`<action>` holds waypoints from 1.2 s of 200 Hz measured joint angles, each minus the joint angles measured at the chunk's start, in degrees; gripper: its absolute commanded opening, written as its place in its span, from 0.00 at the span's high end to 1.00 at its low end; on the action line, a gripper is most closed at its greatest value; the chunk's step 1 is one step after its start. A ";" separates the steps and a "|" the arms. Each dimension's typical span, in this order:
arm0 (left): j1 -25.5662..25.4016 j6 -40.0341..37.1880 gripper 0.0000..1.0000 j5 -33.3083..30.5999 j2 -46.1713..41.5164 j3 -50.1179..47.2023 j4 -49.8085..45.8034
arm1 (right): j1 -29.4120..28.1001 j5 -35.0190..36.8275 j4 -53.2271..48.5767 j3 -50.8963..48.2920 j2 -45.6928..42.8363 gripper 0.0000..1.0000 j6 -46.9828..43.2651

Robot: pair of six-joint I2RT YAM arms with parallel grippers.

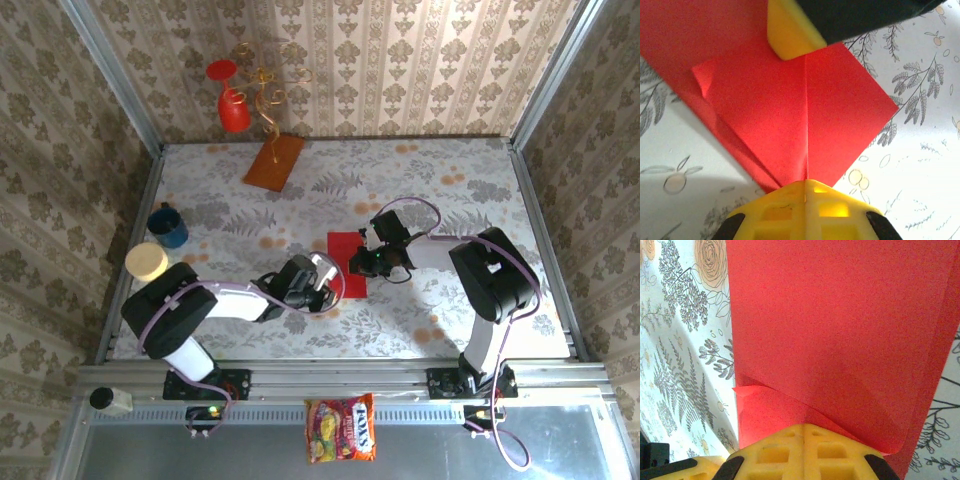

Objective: Fold a paper plane with a square sheet of paper (pick it up from the middle)
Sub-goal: Fold the triangle a second time at the center of the table.

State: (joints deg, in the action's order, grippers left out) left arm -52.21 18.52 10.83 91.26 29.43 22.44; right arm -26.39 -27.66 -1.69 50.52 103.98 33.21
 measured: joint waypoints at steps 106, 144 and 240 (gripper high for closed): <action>0.11 0.52 1.00 -0.50 -3.74 6.29 -9.73 | 0.00 -0.11 0.04 -0.02 0.02 1.00 0.02; 0.20 -0.68 1.00 0.37 -0.07 10.60 -8.83 | 0.00 -0.13 0.04 0.00 0.02 1.00 0.02; 1.29 -0.42 1.00 1.40 4.74 5.27 -0.42 | 0.00 0.31 -3.82 2.12 0.02 1.00 -0.04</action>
State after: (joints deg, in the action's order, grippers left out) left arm -50.92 18.11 12.23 96.01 34.70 22.02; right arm -26.39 -27.35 -5.52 52.64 104.01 33.17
